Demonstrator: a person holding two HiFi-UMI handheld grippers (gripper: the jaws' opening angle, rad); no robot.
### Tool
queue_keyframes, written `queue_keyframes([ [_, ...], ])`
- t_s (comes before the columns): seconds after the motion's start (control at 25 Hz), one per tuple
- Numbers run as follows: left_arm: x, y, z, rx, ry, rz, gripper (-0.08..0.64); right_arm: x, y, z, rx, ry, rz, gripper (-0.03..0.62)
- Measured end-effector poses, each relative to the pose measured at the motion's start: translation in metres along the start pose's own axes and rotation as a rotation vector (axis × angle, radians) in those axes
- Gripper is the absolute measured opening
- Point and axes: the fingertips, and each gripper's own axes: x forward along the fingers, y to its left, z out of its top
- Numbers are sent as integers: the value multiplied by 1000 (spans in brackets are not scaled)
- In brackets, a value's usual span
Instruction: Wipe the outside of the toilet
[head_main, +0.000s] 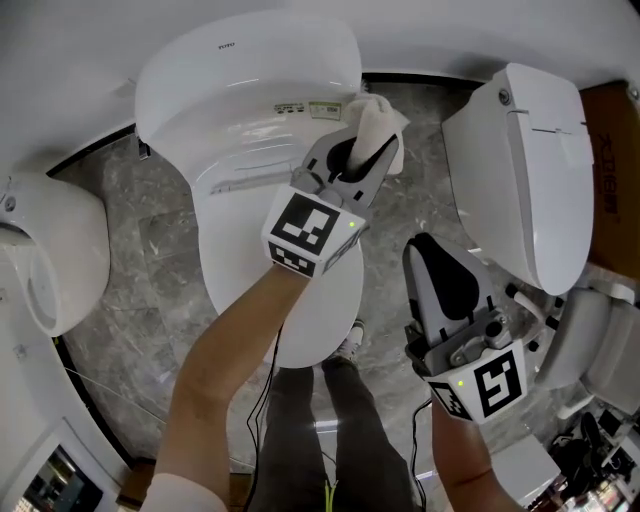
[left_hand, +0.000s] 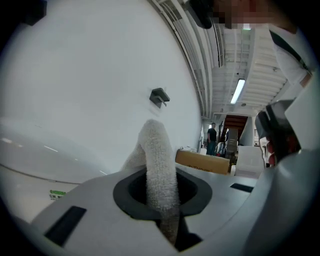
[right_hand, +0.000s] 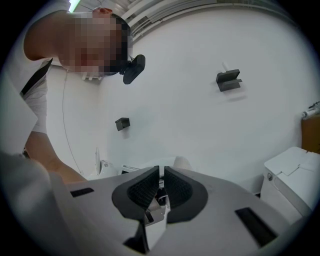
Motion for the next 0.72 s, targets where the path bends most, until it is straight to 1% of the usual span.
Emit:
queue_keyframes([
  [0.08,-20,1,21,-23,-18,13,60,1,11,15,-7,1,12,54],
  [0.16,-40,14,46,-32,-26,53,60,3,24,35,-21,0,29,54],
  [0.32,-91,62,103,-25,-21,193,60,9,53,86,-45,-16,59,54],
  [0.48,-148,123,153,26,11,330,60,25,80,133,-77,-45,89,54],
  [0.6,-178,164,175,66,53,403,60,41,97,154,-95,-63,107,54],
  [0.72,-198,200,182,80,99,458,60,52,108,163,-106,-70,117,54],
])
